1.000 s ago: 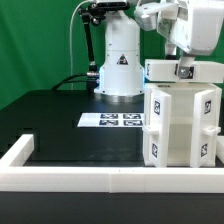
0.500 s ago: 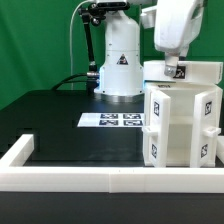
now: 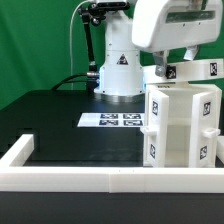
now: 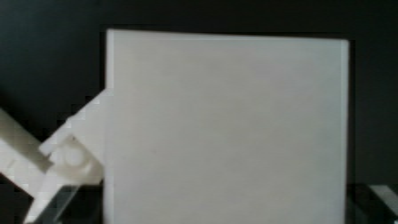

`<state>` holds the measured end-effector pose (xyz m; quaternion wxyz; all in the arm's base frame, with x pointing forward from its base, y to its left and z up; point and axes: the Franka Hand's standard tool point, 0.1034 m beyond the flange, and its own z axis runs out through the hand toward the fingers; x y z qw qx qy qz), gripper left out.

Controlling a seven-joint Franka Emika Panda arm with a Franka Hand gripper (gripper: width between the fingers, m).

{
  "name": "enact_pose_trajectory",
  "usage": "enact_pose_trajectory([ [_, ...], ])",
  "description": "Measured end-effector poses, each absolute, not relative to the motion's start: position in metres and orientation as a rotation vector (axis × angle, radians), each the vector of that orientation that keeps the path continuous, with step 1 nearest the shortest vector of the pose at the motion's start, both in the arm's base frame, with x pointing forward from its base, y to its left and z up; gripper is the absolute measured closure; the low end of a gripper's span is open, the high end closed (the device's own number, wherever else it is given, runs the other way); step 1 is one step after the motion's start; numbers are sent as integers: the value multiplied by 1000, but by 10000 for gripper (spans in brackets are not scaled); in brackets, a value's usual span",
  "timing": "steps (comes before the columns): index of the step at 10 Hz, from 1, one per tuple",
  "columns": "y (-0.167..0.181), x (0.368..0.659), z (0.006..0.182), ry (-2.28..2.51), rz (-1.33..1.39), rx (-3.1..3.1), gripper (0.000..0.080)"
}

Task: Assemble cabinet

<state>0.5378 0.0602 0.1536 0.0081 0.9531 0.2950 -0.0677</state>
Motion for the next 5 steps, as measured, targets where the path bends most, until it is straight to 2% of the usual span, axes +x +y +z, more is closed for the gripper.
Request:
enact_pose_trajectory([
  [3, 61, 538, 154, 622, -208, 3043, 227],
  [5, 63, 538, 154, 259, -200, 3081, 227],
])
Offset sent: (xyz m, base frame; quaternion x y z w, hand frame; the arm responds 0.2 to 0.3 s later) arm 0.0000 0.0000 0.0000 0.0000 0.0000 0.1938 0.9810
